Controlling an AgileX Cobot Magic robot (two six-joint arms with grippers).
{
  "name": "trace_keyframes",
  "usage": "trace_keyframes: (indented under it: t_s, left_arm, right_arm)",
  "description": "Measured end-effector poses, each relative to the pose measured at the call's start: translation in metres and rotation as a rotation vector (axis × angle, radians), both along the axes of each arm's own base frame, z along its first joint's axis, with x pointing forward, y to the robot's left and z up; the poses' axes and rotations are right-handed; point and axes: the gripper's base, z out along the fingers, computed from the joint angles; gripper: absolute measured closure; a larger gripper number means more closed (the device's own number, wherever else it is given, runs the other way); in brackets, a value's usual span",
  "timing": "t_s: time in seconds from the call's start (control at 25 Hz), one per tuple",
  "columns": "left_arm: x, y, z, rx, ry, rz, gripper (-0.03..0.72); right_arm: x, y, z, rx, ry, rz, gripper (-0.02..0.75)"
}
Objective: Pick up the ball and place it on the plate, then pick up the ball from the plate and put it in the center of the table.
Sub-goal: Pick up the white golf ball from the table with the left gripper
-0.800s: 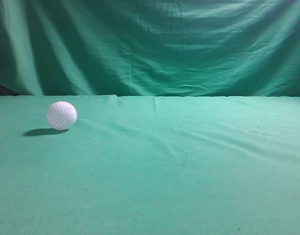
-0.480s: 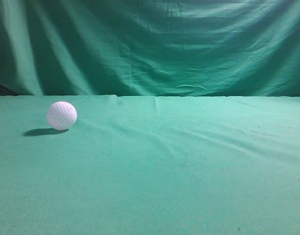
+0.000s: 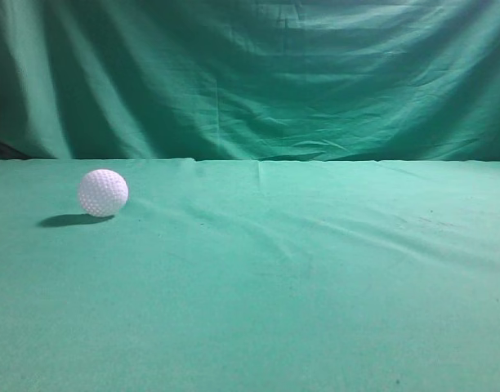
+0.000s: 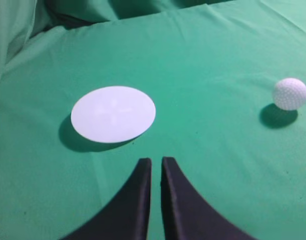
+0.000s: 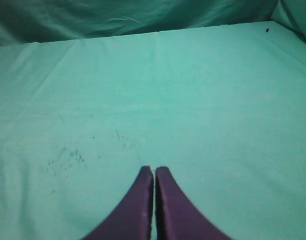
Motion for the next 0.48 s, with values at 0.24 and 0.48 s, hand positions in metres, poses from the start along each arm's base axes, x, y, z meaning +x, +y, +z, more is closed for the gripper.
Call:
trace_keyframes:
  t_s: [0.24, 0.48]
  left_arm:
    - [0.003, -0.002, 0.02, -0.096, -0.218, -0.006, 0.641]
    - [0.003, -0.002, 0.027, -0.103, -0.295, -0.006, 0.641]
  right_arm:
    - [0.0, 0.0, 0.0, 0.0, 0.0, 0.0, 0.738]
    - [0.0, 0.0, 0.0, 0.0, 0.0, 0.0, 0.738]
